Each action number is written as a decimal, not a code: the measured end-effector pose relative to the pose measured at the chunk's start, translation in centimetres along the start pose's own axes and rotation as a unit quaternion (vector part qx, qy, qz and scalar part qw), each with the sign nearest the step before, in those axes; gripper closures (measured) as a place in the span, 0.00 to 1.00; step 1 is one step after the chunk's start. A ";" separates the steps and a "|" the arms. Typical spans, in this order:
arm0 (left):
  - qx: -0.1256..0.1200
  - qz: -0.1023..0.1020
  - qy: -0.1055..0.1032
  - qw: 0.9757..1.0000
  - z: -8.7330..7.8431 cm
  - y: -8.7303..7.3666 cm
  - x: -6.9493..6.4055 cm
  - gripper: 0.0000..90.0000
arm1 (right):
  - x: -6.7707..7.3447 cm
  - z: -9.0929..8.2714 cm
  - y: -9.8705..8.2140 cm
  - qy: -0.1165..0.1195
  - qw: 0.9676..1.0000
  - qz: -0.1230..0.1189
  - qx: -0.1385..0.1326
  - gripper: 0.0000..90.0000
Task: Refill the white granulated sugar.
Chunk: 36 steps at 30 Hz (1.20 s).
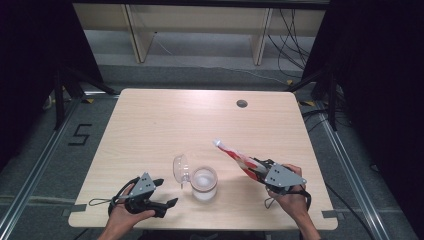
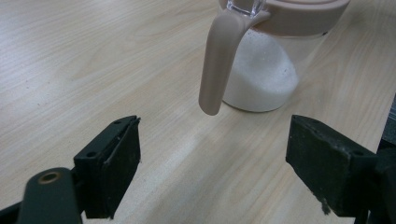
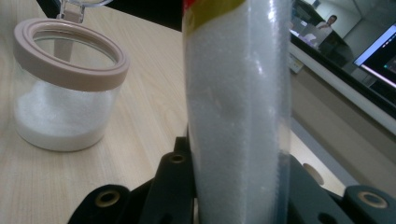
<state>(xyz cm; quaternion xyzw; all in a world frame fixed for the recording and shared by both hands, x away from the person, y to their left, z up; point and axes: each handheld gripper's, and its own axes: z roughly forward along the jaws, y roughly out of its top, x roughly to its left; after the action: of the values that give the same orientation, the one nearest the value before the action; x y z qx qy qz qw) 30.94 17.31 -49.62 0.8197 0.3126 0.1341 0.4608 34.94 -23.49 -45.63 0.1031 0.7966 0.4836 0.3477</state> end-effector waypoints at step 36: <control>0.000 0.000 0.003 1.000 0.0 0.0 0.1 0.19 | -1.2 -0.1 -3.1 -0.011 0.993 0.118 0.009 0.87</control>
<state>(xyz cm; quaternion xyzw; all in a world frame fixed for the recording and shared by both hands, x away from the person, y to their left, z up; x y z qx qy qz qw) 30.97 17.38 -49.61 0.8196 0.3139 0.1370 0.4593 36.32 -25.70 -47.68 0.2049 0.7794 0.5131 0.2954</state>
